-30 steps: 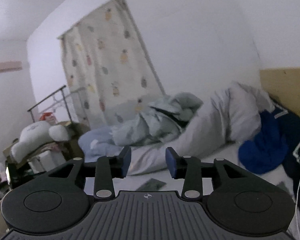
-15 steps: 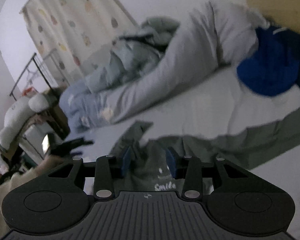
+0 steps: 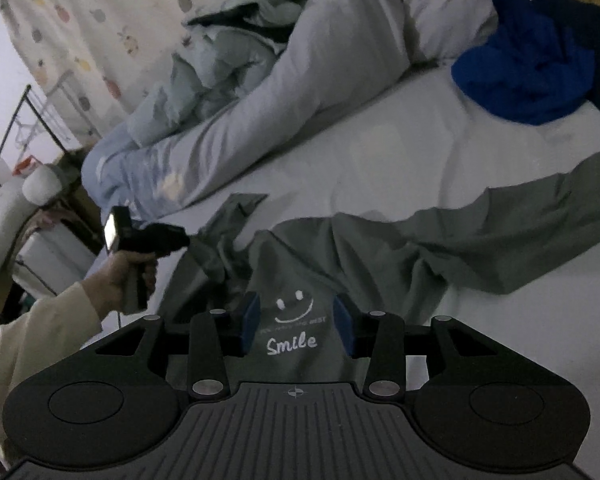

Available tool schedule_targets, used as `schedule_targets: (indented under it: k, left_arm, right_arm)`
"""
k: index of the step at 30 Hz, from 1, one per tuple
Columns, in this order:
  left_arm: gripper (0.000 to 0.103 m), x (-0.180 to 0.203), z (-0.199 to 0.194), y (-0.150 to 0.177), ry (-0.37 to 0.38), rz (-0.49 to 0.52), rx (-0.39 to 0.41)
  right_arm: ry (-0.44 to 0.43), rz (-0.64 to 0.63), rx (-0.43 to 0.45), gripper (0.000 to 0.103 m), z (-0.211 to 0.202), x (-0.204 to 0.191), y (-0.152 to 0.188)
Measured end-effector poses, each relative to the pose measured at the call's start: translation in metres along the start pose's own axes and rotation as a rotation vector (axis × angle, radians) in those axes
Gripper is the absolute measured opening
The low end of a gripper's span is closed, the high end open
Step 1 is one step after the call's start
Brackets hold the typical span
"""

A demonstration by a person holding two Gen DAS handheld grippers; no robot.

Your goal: Fold clothes

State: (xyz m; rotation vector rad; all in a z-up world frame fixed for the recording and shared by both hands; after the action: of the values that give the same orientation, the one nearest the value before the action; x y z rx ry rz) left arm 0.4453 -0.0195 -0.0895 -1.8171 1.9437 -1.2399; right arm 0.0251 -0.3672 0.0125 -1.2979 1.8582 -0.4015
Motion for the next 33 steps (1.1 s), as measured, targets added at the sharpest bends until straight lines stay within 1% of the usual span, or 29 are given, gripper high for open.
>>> schedule_targets:
  k: [1, 2, 5, 8, 10, 11, 14, 17, 18, 20, 21, 22, 25, 28, 33]
  left_arm:
    - [0.009, 0.001, 0.004, -0.001, 0.006, 0.002, 0.0]
    - [0.009, 0.01, -0.006, 0.0, 0.033, 0.011, 0.021]
    - [0.009, 0.048, -0.05, 0.01, 0.166, 0.031, 0.094]
    - [0.009, 0.106, -0.101, 0.044, 0.296, 0.144, 0.124]
    - [0.008, 0.144, -0.123, 0.079, 0.368, 0.23, 0.091]
    - [0.008, 0.164, -0.132, 0.102, 0.392, 0.302, 0.062]
    - [0.009, 0.208, -0.14, 0.18, 0.443, 0.497, -0.085]
    - [0.01, 0.229, -0.14, 0.244, 0.482, 0.607, -0.231]
    - [0.011, 0.231, -0.141, 0.256, 0.482, 0.615, -0.251]
    - [0.011, 0.234, -0.144, 0.275, 0.489, 0.614, -0.286]
    - [0.022, 0.234, -0.145, 0.279, 0.499, 0.603, -0.298]
    - [0.027, 0.234, -0.148, 0.281, 0.505, 0.596, -0.299]
    - [0.031, 0.23, -0.16, 0.284, 0.523, 0.564, -0.283]
    - [0.035, 0.206, -0.163, 0.275, 0.5, 0.442, -0.26]
    - [0.041, 0.161, -0.18, 0.245, 0.429, 0.229, -0.178]
  right_arm:
    - [0.001, -0.002, 0.002, 0.045, 0.0, -0.001, 0.001]
    - [0.004, -0.004, 0.003, 0.045, 0.0, -0.001, 0.002]
    - [0.014, -0.01, 0.006, 0.045, -0.004, -0.001, 0.004]
    - [0.027, -0.019, 0.007, 0.045, -0.015, 0.0, 0.009]
    - [0.035, -0.02, 0.006, 0.045, -0.02, -0.001, 0.012]
    - [0.039, -0.02, 0.005, 0.045, -0.023, -0.001, 0.013]
    - [0.055, -0.034, -0.002, 0.045, -0.027, -0.003, 0.017]
    - [0.068, -0.054, -0.011, 0.046, -0.028, -0.006, 0.02]
    - [0.077, -0.067, -0.014, 0.047, -0.026, -0.008, 0.021]
    - [0.087, -0.107, -0.02, 0.048, -0.02, -0.015, 0.02]
    - [0.088, -0.138, -0.025, 0.051, -0.014, -0.021, 0.02]
    - [0.088, -0.168, -0.03, 0.053, -0.008, -0.027, 0.02]
    - [0.059, -0.25, -0.061, 0.054, 0.013, -0.049, 0.026]
    - [0.044, -0.354, -0.093, 0.054, 0.038, -0.073, 0.04]
    - [0.038, -0.529, -0.112, 0.054, 0.084, -0.113, 0.062]
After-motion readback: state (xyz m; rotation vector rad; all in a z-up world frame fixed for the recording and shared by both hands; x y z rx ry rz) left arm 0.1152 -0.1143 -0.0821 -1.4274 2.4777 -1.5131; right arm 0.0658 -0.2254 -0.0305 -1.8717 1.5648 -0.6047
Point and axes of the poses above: each gripper's, at about its wrist camera, not at the fingertips, and z roughly the way its jaws point, x to its right, y to its underside, the point moved 5 cm from there along z, roughly the way its jaws point, and after that the axes turned 9 degrees about y, right-handed, at the moved point
